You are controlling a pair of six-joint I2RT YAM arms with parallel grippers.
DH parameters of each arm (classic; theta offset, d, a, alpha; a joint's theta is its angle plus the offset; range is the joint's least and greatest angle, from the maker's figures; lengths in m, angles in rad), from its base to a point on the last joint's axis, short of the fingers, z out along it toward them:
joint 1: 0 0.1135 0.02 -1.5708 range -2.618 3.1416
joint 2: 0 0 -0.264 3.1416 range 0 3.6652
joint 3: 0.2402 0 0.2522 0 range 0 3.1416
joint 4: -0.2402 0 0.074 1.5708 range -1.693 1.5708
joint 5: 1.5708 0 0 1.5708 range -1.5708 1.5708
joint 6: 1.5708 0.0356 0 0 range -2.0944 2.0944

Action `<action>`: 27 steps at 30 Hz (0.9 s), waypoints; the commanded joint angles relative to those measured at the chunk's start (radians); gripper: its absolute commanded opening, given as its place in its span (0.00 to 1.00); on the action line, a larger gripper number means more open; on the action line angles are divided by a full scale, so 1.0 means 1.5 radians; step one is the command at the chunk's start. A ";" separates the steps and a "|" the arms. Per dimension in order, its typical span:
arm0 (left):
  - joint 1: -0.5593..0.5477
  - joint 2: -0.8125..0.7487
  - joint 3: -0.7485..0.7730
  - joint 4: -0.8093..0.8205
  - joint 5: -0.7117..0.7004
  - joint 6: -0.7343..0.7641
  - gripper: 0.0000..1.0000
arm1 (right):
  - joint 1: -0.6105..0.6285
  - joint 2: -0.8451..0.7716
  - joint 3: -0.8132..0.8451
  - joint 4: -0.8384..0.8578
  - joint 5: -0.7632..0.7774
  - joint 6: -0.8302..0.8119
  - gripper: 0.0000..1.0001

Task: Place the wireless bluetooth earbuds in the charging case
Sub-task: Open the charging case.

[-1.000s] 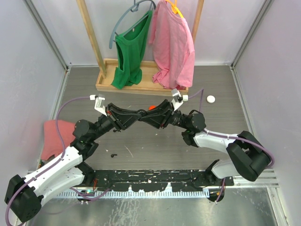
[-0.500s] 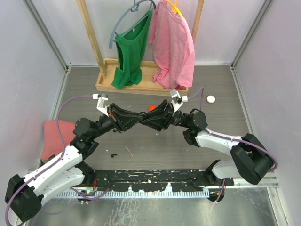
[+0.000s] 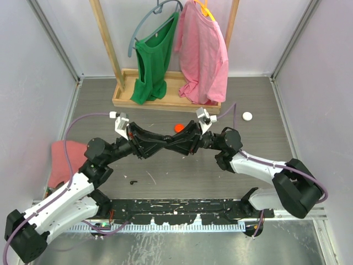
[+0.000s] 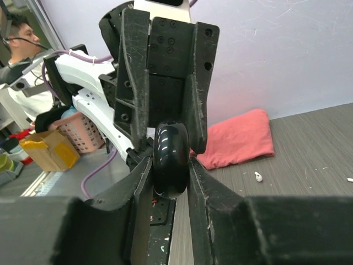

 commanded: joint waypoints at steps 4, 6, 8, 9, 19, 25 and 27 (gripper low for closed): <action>0.000 -0.054 0.051 -0.145 -0.008 0.104 0.61 | -0.005 -0.086 -0.002 -0.130 -0.022 -0.176 0.06; 0.000 -0.067 0.058 -0.184 -0.014 0.124 0.68 | -0.005 -0.105 -0.003 -0.183 -0.016 -0.222 0.06; 0.000 -0.077 0.065 -0.216 -0.024 0.141 0.78 | -0.006 -0.123 -0.009 -0.226 -0.010 -0.264 0.07; 0.000 -0.080 0.068 -0.229 -0.026 0.149 0.84 | -0.005 -0.131 -0.011 -0.245 -0.007 -0.283 0.07; 0.000 -0.072 0.106 -0.348 -0.020 0.215 0.98 | -0.005 -0.148 -0.054 -0.290 0.003 -0.331 0.09; 0.000 -0.040 0.090 -0.325 0.034 0.261 0.98 | -0.006 -0.122 -0.082 -0.230 0.016 -0.310 0.09; 0.000 -0.031 0.083 -0.308 0.059 0.277 0.98 | -0.005 -0.114 -0.100 -0.190 0.018 -0.295 0.09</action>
